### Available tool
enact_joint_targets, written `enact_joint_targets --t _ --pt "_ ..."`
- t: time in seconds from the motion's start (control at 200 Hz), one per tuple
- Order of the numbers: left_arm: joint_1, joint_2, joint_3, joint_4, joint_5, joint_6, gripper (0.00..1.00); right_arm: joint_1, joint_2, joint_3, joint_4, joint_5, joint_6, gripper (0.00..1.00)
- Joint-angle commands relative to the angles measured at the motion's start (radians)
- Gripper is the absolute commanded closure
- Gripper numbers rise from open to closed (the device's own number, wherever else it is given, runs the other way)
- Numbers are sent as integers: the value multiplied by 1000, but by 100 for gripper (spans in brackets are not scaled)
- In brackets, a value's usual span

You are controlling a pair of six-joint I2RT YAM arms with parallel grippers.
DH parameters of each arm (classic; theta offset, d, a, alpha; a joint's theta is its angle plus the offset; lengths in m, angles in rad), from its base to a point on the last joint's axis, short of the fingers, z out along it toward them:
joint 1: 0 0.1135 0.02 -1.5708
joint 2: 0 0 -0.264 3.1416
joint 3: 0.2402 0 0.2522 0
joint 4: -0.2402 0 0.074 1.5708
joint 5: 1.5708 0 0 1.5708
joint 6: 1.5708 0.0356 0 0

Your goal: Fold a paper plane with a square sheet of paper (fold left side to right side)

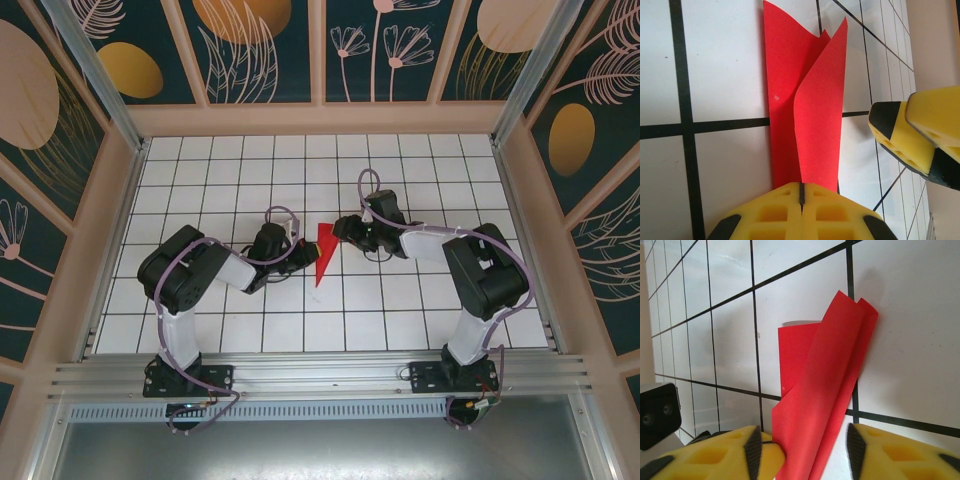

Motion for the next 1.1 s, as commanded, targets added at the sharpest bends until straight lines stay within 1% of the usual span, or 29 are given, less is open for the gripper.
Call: enact_joint_targets --t 0.0,0.12,0.18,0.48,0.786,1.096 --pt "9 33 7 9 12 8 100 0 -5 6 10 -34 -7 58" --pt "9 45 10 14 22 1 100 6 25 26 18 -54 -6 70" --pt "9 47 11 14 24 -1 100 10 40 38 22 -63 -6 73" --pt "8 54 14 -6 11 -12 100 27 115 109 22 -76 -10 81" --pt "9 62 15 -22 2 -26 100 28 160 124 15 -69 -17 83" --pt "10 69 15 -28 -3 -36 100 28 184 138 -43 -36 -27 83"
